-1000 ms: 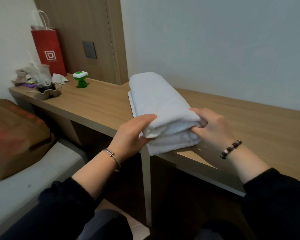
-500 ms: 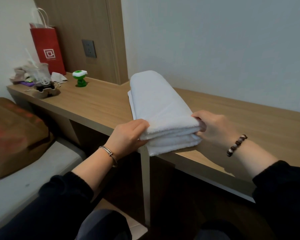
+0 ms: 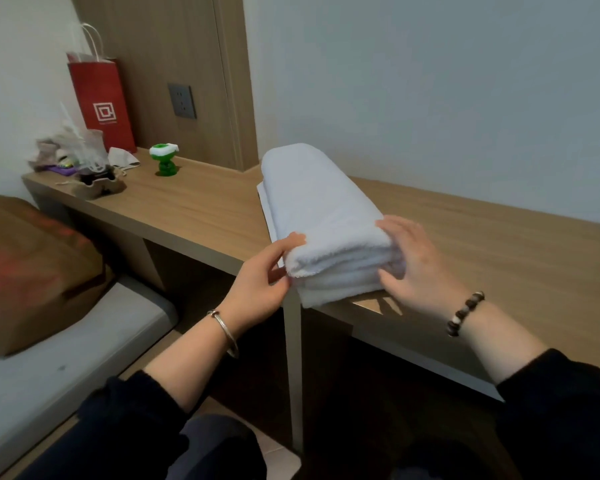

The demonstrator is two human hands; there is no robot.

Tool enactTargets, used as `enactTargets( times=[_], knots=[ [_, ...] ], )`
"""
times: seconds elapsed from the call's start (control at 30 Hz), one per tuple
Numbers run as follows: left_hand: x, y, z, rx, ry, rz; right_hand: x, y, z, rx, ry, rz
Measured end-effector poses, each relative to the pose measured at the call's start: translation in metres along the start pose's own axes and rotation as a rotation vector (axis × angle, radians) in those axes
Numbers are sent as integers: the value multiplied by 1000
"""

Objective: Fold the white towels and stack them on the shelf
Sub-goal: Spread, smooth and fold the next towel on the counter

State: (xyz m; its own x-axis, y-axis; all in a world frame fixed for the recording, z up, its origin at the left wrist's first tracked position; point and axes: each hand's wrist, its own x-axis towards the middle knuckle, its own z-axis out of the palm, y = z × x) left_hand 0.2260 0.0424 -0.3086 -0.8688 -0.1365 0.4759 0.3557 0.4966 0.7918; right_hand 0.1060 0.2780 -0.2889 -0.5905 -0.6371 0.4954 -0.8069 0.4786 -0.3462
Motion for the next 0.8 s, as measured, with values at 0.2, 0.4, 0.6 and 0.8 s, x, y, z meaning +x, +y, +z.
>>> enactTargets(
  times=[0.2, 0.4, 0.6, 0.8],
  knots=[
    [0, -6, -15, -362, 389, -385, 31, -44, 8, -272, -88, -316],
    [-4, -14, -9, -550, 311, -726, 42, -49, 16, -241, 37, -397],
    [3, -16, 7, -567, 305, -734, 50, -57, 16, -85, 91, -258],
    [1, -23, 8, -654, 392, -711, 60, -73, 15, -98, 107, -353]
  ],
)
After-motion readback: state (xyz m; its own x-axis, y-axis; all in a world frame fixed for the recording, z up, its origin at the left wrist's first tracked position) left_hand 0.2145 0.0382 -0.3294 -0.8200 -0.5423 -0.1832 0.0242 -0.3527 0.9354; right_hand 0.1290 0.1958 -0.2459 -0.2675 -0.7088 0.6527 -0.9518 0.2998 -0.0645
